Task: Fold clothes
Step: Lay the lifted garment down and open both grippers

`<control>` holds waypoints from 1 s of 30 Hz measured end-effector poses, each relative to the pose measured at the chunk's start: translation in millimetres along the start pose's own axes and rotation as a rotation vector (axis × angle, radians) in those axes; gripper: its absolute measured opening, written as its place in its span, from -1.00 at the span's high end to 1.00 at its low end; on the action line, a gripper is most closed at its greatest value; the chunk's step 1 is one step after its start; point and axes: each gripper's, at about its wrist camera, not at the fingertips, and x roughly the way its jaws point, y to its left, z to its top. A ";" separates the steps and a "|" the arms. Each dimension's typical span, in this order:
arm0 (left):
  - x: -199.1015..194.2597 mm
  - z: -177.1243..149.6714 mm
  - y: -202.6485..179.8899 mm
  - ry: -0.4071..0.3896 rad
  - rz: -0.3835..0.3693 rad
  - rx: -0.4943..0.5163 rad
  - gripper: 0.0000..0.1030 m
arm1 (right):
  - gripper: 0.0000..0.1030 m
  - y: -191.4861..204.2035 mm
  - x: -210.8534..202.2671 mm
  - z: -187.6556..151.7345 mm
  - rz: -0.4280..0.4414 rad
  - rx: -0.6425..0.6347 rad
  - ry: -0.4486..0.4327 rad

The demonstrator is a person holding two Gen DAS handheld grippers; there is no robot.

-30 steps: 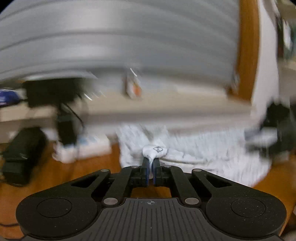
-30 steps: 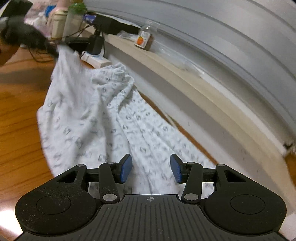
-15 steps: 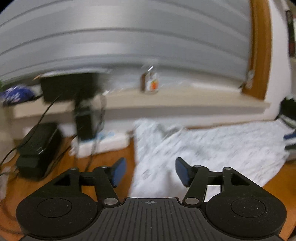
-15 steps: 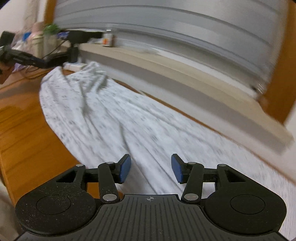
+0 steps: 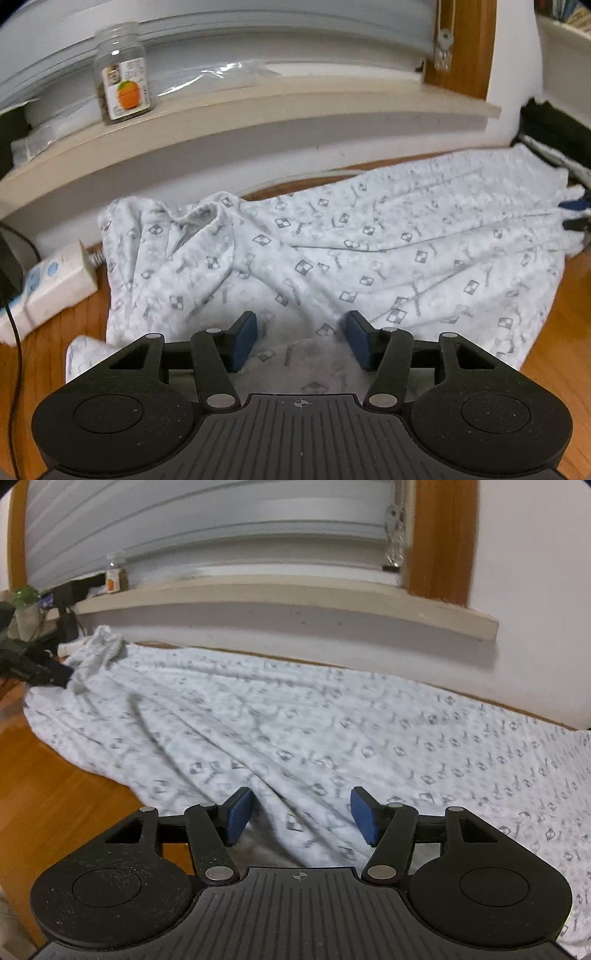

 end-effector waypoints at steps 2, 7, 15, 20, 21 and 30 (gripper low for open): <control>-3.8 -4.0 -0.2 -0.001 0.000 -0.007 -0.11 | -0.15 -4.8 4.5 -2.2 0.008 -0.001 0.014; -15.4 -12.4 -12.4 0.006 0.007 0.006 -0.10 | -0.15 -9.8 0.5 -4.0 0.031 -0.006 0.056; -61.7 -56.0 -39.1 -0.021 -0.042 0.018 -0.11 | -0.15 -3.7 -34.9 -29.7 0.042 -0.020 0.065; -68.7 -58.2 -33.8 -0.033 -0.047 -0.014 -0.13 | -0.16 -3.6 -37.6 -33.9 0.038 -0.016 0.047; -69.5 -57.0 -32.5 -0.033 -0.046 -0.017 -0.16 | -0.17 -3.2 -36.7 -33.8 0.035 -0.015 0.045; -72.7 -17.2 1.3 -0.131 -0.010 -0.103 -0.51 | -0.36 -4.8 -30.9 -36.9 0.021 0.000 0.008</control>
